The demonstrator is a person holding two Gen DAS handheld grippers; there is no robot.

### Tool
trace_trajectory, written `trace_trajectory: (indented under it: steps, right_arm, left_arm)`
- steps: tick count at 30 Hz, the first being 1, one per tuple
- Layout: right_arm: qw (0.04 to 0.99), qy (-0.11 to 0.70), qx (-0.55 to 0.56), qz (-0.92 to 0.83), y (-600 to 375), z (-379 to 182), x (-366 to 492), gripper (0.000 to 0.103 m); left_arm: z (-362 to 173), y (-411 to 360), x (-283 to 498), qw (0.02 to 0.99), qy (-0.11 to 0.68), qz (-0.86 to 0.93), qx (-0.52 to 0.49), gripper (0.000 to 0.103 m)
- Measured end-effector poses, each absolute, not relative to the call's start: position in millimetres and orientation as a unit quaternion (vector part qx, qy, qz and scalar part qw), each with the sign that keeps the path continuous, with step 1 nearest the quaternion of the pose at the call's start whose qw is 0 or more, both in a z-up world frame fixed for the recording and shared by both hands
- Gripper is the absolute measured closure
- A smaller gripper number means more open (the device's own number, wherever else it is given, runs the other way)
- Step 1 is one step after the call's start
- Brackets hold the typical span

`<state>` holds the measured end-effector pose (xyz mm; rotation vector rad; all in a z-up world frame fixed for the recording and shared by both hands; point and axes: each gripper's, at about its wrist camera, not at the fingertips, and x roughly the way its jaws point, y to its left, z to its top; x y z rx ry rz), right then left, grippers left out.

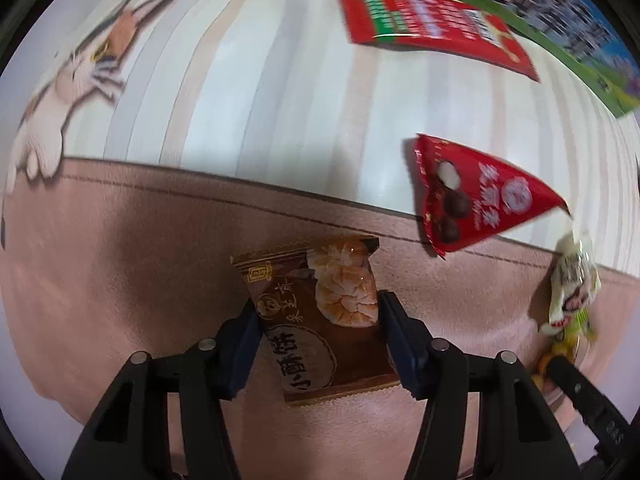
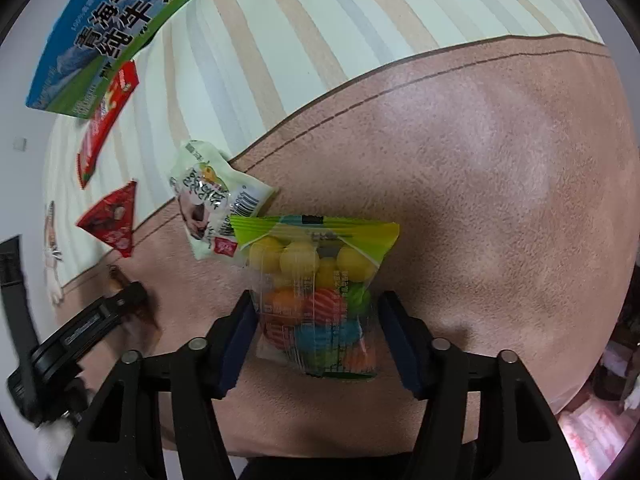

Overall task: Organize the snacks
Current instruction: 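Grasp the brown pastry pack with left tool while right tool grasps candy bag, then carry the pastry pack and candy bag with both tools over the box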

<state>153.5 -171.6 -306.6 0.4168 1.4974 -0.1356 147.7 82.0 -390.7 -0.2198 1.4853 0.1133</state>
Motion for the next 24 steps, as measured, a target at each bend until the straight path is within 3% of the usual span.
trace_trajectory:
  steps: [13, 24]
  right_arm:
    - [0.736, 0.653, 0.177, -0.016, -169, -277, 134, 0.055]
    - [0.771, 0.595, 0.219, 0.066, -160, -186, 161, 0.055]
  left_arm:
    - [-352, 68, 130, 0.746, 0.664, 0.029, -0.050, 0.048]
    - [-234, 64, 181, 0.806, 0.589, -0.041, -0.043, 0.048]
